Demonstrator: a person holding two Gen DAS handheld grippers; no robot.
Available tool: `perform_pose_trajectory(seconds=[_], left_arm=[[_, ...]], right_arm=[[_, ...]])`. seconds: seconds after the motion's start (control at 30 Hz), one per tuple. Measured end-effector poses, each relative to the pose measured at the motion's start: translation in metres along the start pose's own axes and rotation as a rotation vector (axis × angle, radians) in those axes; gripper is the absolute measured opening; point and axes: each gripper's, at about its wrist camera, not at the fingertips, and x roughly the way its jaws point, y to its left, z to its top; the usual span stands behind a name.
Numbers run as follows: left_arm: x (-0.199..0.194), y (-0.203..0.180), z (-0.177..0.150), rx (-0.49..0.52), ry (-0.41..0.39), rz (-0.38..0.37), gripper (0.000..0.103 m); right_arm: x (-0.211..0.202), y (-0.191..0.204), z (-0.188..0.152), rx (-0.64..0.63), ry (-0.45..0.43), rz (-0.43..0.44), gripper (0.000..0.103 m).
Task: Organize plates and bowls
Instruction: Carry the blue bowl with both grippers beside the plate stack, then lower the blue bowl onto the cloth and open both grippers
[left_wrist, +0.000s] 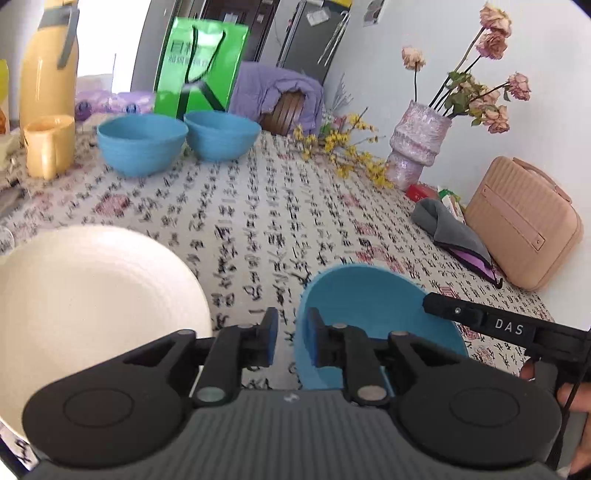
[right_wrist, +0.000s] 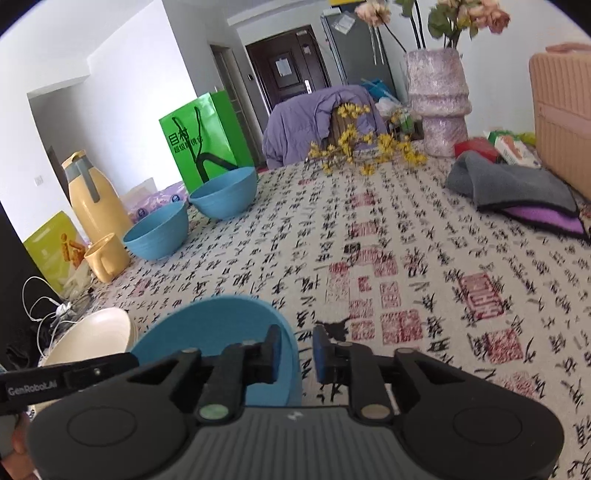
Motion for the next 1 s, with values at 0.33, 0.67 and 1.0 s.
perform_pose_trajectory(seconds=[0.33,0.67,1.0], left_arm=[[-0.071,0.02,-0.023,0.154,-0.241,0.186,0.088],[-0.144,0.055,-0.086,0.198,-0.375,0.313,0.103],[-0.155,0.091,-0.089,0.143,-0.389,0.316,0.103]], right_arm=[[-0.047,0.033,-0.017,-0.235,-0.17,-0.064,0.082],[-0.106,0.073,-0.095,-0.301,-0.297,0.047,0.089],[-0.096,0.122,-0.112,-0.364,-0.267,0.087,0.092]])
